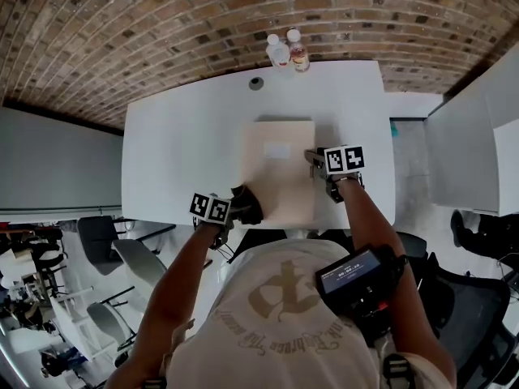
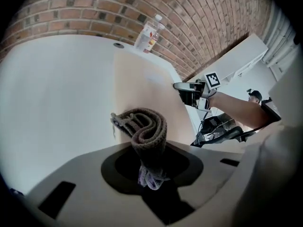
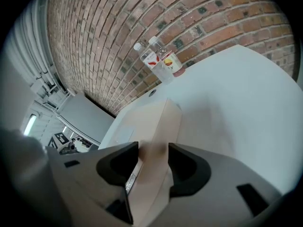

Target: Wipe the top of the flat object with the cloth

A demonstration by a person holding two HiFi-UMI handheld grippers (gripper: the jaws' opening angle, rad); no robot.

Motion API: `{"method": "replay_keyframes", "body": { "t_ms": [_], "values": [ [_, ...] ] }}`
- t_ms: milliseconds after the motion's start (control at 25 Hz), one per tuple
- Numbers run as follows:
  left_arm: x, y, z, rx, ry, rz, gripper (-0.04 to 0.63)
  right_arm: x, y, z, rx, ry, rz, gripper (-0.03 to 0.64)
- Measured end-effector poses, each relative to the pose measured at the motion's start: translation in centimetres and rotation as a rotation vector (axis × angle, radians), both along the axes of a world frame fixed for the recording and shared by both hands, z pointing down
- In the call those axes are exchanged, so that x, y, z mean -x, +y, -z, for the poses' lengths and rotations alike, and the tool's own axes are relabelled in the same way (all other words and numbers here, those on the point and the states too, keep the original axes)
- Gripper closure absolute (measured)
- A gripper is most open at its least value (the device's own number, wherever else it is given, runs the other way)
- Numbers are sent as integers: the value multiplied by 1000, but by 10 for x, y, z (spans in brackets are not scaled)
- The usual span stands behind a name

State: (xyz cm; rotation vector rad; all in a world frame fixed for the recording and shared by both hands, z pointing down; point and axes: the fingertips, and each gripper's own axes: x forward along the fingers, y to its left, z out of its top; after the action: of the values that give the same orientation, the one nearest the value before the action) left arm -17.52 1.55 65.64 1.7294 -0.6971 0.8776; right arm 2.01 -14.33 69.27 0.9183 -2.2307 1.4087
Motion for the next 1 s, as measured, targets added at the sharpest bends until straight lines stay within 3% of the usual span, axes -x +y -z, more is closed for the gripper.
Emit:
{"method": "replay_keyframes", "body": {
  "t_ms": [80,480,800,1000],
  "values": [
    [12,6,0,-10,-14,50,482,-1,4,-2,3,2,3,408],
    [56,23,2,-30,68,422,483,-5,3,1,9,4,-26,408],
    [102,17,4,-84,59,476,485,-6,6,5,33,10,-113,410],
    [110,-21,17,-184,137,509,485,-8,17,16,34,31,-147,423]
  ]
}}
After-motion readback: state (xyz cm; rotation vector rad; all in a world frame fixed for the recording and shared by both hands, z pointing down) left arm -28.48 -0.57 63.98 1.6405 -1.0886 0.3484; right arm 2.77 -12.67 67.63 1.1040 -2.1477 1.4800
